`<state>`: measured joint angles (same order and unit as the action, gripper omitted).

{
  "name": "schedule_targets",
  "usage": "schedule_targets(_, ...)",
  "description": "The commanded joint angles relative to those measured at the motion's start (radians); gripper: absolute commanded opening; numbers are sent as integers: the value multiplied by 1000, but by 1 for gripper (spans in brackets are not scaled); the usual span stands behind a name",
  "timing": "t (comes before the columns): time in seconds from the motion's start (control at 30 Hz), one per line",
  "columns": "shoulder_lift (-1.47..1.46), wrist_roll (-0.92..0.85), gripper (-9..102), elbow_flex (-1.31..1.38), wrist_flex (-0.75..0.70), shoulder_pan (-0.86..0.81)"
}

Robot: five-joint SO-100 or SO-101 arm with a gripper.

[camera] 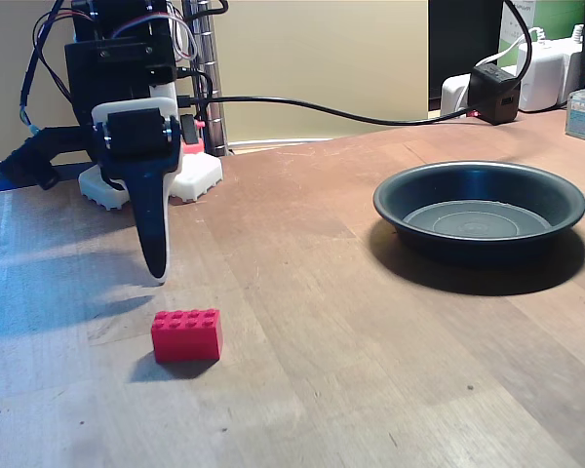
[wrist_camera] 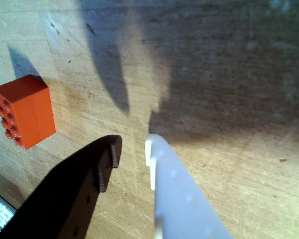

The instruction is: Grasp a lego block and put it in the bin.

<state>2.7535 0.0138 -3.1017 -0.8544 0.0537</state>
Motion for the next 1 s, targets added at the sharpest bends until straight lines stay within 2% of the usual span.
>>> schedule_targets(0.0, -18, -6, 1, -49, -18, 8)
schedule_targets(0.43, -6, -6, 0, -43, -5, 8)
schedule_targets(0.57, -21, -8, 0, 40, -20, 8)
schedule_targets(0.7, -23, -9, 0, 176, -129, 9)
schedule_targets(0.97, -109, -121, 0, 526, -423, 0)
